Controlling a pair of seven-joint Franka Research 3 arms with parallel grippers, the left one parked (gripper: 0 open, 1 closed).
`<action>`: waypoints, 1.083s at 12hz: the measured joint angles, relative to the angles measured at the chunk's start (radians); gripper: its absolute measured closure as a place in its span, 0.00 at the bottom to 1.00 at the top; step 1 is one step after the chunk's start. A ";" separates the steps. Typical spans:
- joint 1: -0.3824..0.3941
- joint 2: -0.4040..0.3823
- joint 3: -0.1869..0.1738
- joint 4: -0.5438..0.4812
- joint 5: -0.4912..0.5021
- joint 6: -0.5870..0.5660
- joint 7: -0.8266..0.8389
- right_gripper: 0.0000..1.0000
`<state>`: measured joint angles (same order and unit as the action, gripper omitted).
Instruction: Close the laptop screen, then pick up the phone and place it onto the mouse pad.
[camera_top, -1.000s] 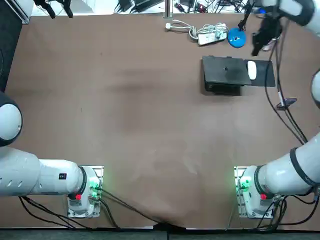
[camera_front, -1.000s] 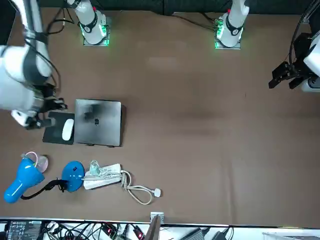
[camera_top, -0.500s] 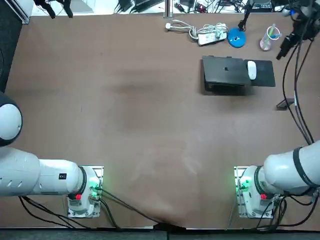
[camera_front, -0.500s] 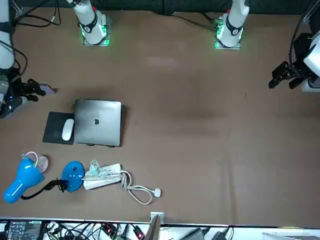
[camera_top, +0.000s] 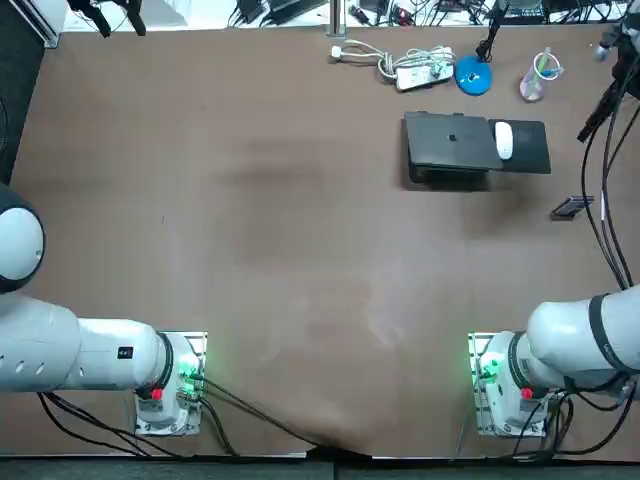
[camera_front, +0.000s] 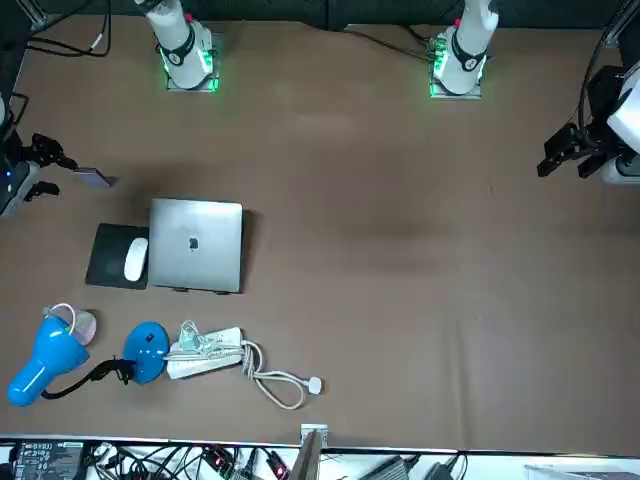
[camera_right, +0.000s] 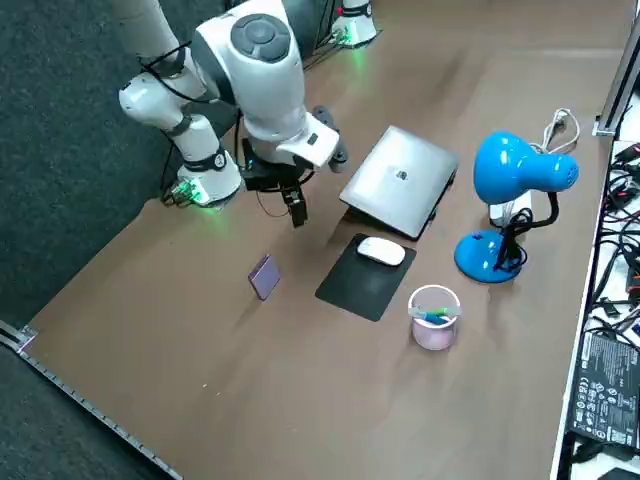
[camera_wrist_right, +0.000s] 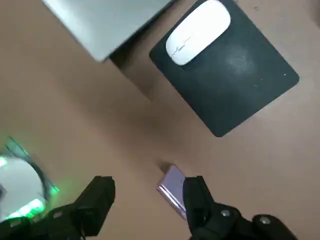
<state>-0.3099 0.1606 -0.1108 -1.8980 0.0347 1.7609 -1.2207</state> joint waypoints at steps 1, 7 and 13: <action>-0.013 -0.007 0.000 -0.021 -0.011 0.030 -0.068 0.12; -0.105 -0.075 0.001 -0.271 -0.021 0.316 -0.506 0.00; -0.167 -0.074 0.002 -0.405 -0.021 0.475 -0.673 0.00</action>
<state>-0.4765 0.0866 -0.1089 -2.3027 0.0133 2.2357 -1.8934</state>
